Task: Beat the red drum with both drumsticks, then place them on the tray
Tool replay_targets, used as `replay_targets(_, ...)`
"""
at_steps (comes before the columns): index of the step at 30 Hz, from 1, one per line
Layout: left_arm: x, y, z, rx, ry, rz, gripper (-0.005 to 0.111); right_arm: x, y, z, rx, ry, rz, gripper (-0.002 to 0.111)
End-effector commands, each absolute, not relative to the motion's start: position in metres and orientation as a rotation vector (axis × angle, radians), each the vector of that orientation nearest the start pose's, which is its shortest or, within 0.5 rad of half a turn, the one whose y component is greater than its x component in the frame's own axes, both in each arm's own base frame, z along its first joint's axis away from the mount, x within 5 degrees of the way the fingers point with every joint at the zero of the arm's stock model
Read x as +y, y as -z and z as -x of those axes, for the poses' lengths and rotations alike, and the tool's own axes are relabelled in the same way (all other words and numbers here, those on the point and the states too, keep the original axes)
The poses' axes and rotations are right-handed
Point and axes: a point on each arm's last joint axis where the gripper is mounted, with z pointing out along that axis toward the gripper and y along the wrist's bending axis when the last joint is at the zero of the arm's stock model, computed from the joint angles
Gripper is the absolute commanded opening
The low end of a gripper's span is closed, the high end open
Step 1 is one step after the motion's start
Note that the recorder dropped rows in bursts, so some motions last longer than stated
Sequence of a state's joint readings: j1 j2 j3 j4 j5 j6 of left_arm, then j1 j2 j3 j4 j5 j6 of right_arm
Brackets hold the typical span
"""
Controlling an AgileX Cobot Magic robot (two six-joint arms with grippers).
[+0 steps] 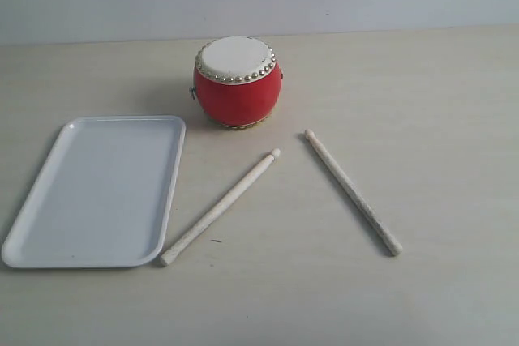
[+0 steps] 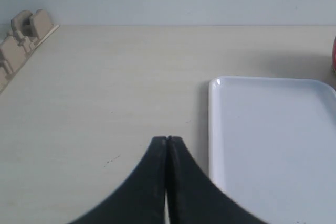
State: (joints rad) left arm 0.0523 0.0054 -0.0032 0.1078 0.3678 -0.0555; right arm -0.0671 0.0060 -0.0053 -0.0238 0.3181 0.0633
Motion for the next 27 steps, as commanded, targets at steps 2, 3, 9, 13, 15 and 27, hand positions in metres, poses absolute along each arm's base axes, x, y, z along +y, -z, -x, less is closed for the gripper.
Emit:
replay_targets(2, 0.006, -0.181, -0.053, 1.847, -0.09, 0.039, 0.0, -0.005, -0.187, -0.054, 1.773, 0.053, -0.07, 0.0)
replay_targets(3, 0.006, -0.181, -0.053, 1.847, -0.09, 0.039, 0.0, -0.005, -0.188, -0.055, 1.76, 0.069, -0.057, 0.0)
replay_targets(9, 0.006, -0.181, -0.053, 1.847, -0.09, 0.039, 0.0, -0.004, -0.209, -0.056, 1.528, 0.01, -0.087, 0.0)
replay_targets(13, 0.006, -0.181, -0.053, 1.847, -0.09, 0.039, 0.0, -0.004, -0.228, -0.054, 1.318, -0.036, -0.128, 0.0)
replay_targets(15, 0.006, -0.181, -0.053, 1.847, -0.09, 0.039, 0.0, -0.006, -0.235, -0.051, 1.231, -0.092, -0.178, 0.0)
replay_targets(27, 0.006, -0.181, -0.053, 1.847, -0.09, 0.039, 0.0, -0.002, -0.338, -0.077, 1.16, -0.283, -0.221, 0.0)
